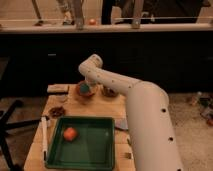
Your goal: Wipe red bowl with sponge
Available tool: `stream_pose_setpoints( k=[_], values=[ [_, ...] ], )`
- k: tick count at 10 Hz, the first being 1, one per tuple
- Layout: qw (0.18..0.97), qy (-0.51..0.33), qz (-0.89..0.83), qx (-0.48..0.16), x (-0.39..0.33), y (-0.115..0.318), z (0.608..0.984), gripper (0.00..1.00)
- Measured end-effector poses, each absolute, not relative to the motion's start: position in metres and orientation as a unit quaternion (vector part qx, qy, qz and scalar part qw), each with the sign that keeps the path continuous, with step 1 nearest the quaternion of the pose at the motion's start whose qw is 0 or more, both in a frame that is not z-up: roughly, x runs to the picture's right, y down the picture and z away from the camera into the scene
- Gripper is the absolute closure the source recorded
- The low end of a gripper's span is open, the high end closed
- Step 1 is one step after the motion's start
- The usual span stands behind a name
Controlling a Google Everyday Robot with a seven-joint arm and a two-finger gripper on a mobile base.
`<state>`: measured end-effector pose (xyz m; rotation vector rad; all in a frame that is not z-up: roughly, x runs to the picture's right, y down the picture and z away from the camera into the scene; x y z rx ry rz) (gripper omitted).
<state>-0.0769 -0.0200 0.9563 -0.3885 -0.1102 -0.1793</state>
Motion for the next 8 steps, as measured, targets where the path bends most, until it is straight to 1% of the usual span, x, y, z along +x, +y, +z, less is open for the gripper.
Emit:
stream_pose_setpoints(
  k=[3, 8],
  values=[
    [0.975, -0.047, -0.083, -0.203, -0.071, -0.022, 0.969, 0.81],
    [0.968, -0.039, -0.09, -0.23, -0.076, -0.007, 0.994, 0.81]
  ],
)
